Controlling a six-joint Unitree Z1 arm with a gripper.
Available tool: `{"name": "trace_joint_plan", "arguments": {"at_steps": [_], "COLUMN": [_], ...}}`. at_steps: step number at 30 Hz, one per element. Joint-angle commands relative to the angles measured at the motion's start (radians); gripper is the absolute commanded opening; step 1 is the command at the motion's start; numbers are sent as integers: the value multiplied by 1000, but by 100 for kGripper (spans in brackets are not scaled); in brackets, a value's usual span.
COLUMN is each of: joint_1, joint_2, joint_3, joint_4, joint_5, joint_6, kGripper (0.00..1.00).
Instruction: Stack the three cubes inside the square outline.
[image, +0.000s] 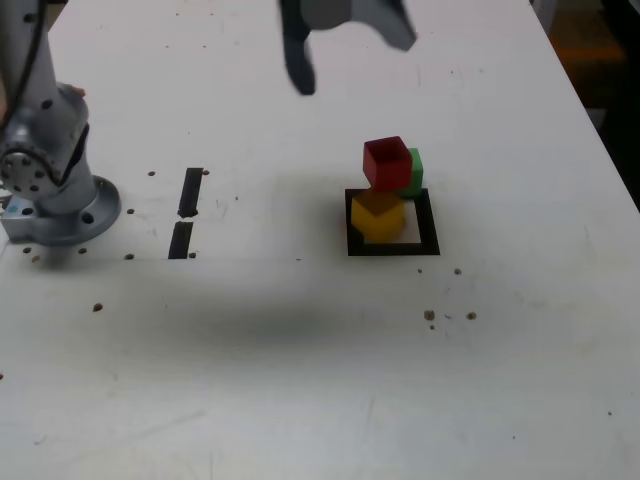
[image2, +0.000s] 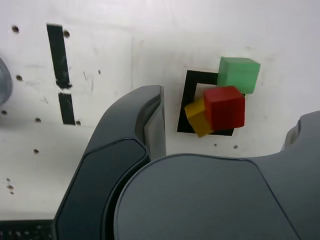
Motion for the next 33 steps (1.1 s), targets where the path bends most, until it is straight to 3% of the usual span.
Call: {"name": "trace_joint_plan", "arguments": {"at_steps": [1, 11, 25, 27, 33], "joint_1": [2, -11, -12, -12, -12], "joint_2": [10, 146, 264, 274, 310], "joint_3": [13, 6, -22, -25, -17], "joint_4": [-8, -43, -63, -73, -121], "joint_5": [-13, -75, -86, -90, -84], "joint_6": [-18, -56, -51, -51, -55], "kGripper": [89, 86, 79, 75, 48]}}
